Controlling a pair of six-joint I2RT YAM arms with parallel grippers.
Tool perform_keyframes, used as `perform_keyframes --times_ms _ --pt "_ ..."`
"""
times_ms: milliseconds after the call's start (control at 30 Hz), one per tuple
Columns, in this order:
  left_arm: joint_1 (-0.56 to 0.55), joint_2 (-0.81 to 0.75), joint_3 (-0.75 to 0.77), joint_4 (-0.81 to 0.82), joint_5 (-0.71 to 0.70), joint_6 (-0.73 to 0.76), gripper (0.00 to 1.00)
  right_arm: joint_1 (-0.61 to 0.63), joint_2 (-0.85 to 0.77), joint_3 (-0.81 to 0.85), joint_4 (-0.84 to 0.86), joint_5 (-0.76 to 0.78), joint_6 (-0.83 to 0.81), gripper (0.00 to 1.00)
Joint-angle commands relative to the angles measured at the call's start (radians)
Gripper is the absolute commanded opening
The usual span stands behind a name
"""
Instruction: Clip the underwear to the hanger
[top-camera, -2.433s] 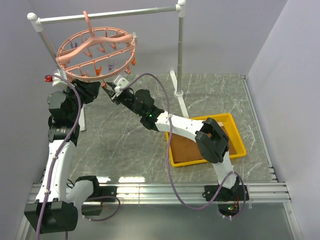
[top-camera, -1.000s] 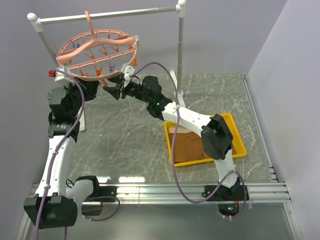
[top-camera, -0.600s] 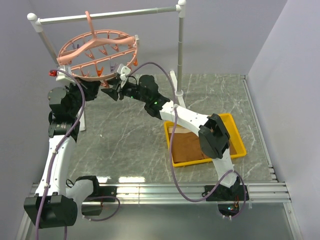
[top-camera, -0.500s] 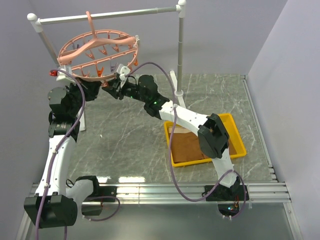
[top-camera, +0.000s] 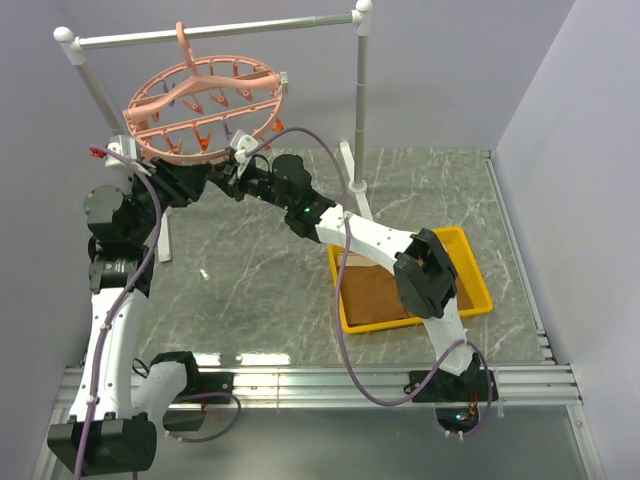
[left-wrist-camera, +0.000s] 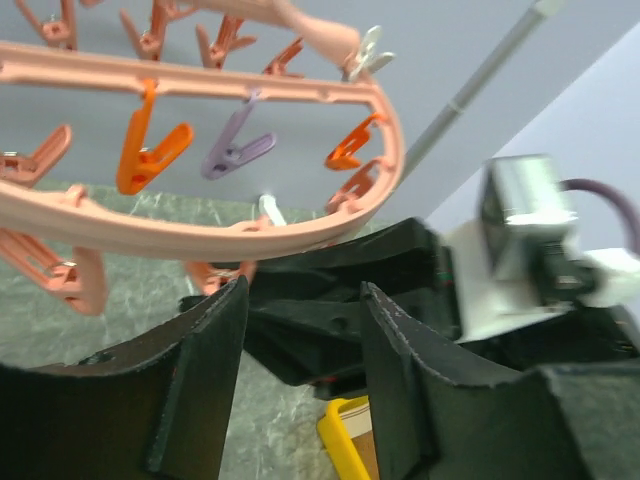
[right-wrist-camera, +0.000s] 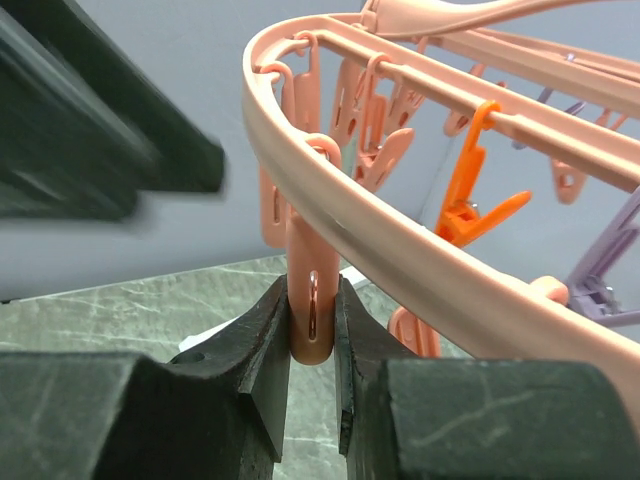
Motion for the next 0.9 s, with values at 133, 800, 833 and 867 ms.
perform_keyframes --times_ms 133,800,833,867 --pt "0.0 -0.023 0.049 -0.021 0.059 -0.021 0.6 0.018 -0.058 0.005 0.015 0.032 -0.01 0.0" --pt "0.0 0.057 0.043 -0.012 -0.084 0.061 0.49 0.023 -0.088 -0.026 0.037 0.028 0.005 0.0" --pt "-0.001 0.059 0.046 -0.009 -0.086 0.062 0.51 0.023 -0.088 -0.026 0.035 0.026 0.006 0.0" --pt "0.0 0.06 0.046 -0.005 -0.084 0.062 0.51 0.023 -0.088 -0.027 0.037 0.024 0.008 0.0"
